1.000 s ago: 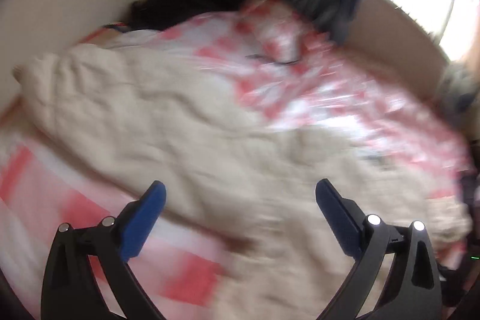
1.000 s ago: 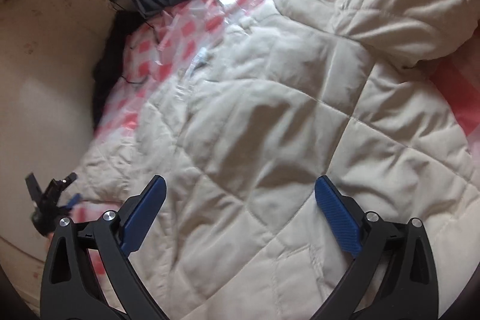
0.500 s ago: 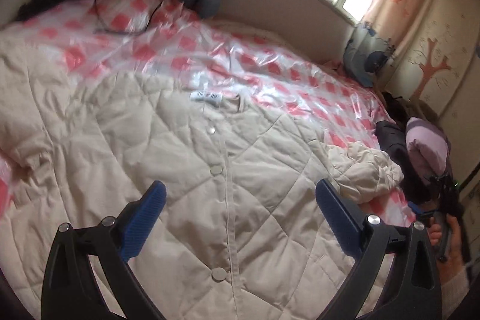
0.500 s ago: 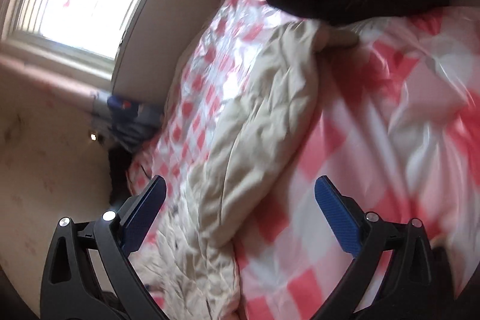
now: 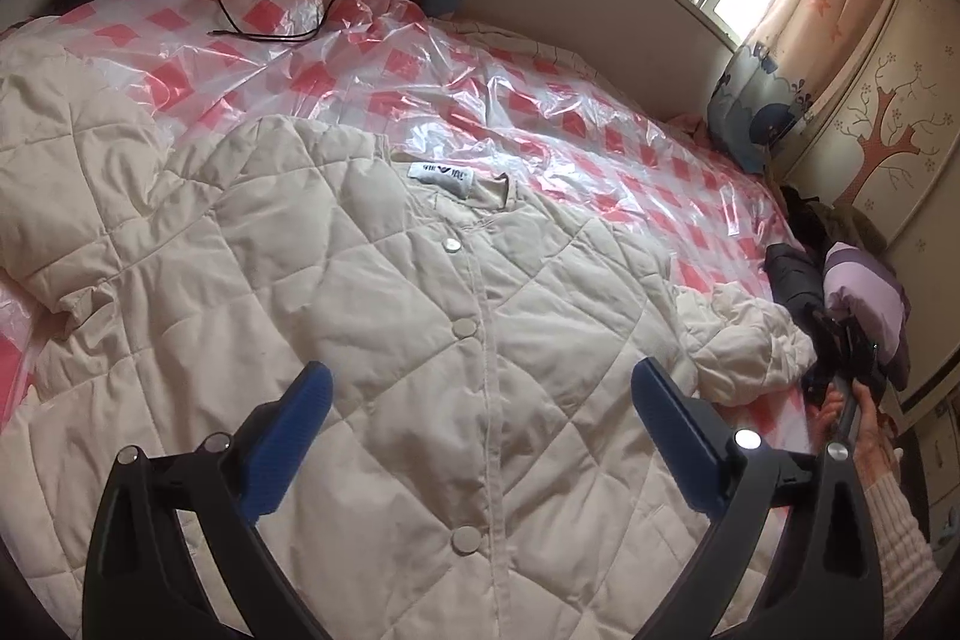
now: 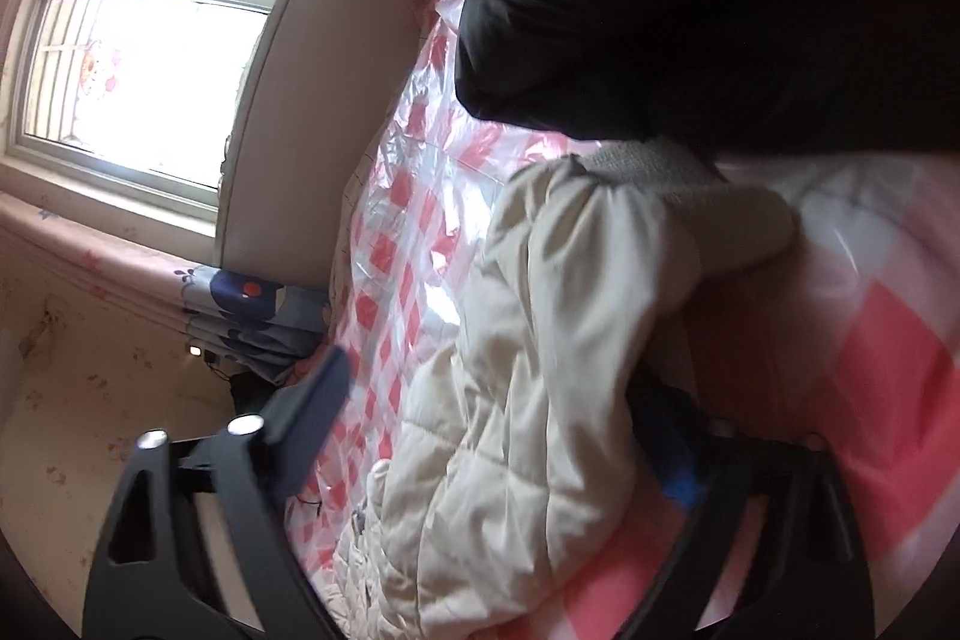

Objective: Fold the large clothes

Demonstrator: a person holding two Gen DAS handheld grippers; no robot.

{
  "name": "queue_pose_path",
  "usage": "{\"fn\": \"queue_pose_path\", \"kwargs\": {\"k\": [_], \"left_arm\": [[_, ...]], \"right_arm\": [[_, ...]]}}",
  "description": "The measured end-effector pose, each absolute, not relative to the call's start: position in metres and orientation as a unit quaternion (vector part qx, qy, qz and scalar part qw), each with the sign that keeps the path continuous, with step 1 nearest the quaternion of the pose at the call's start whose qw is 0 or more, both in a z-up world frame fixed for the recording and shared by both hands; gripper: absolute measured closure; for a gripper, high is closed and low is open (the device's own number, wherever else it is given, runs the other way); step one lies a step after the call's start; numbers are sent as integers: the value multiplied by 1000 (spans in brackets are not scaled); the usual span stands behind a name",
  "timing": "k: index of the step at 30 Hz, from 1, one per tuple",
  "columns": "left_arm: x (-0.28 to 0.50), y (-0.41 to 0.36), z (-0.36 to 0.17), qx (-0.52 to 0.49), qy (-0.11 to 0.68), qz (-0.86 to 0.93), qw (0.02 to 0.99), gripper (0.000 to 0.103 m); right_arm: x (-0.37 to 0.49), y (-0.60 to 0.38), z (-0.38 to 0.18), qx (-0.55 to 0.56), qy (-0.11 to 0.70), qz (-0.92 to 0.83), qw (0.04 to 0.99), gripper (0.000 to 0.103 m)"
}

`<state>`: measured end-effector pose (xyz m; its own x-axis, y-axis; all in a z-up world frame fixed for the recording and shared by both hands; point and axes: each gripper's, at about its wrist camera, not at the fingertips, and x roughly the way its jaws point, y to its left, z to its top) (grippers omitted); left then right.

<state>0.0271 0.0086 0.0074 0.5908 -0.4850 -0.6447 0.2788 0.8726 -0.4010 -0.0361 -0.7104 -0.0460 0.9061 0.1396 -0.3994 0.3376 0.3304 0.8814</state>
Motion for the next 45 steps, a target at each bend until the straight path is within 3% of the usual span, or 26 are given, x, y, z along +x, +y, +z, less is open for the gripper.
{"fn": "queue_pose_path", "kwargs": {"k": [3,4,5,10,18,23,29,37,45], "left_arm": [[24,13,7,-125,393,-210,886,7],[23,13,7,-124,393,-209,887,7],[24,14,6,-124,396,-209,885,7],[25,14,3,-138,407,-212,878,7],[13,26,21,-152,391,-226,879,7],[11,49,32,-171,386,-222,879,7],[9,94,46,-207,374,-205,880,7],[8,173,56,-294,351,-156,875,7],[4,219,61,-350,327,-126,869,7]], "right_arm": [[-29,-718,-52,583,200,-46,786,69],[-28,-719,-53,578,203,-48,789,90],[-29,-720,-52,570,205,-52,794,92],[-43,-708,-29,520,192,-61,830,95],[-38,-642,75,405,148,-53,901,95],[-8,-559,146,296,147,-33,943,95],[55,-417,180,180,181,31,966,95],[122,-224,132,56,258,115,958,95],[162,-89,-7,-64,395,143,905,95]]}}
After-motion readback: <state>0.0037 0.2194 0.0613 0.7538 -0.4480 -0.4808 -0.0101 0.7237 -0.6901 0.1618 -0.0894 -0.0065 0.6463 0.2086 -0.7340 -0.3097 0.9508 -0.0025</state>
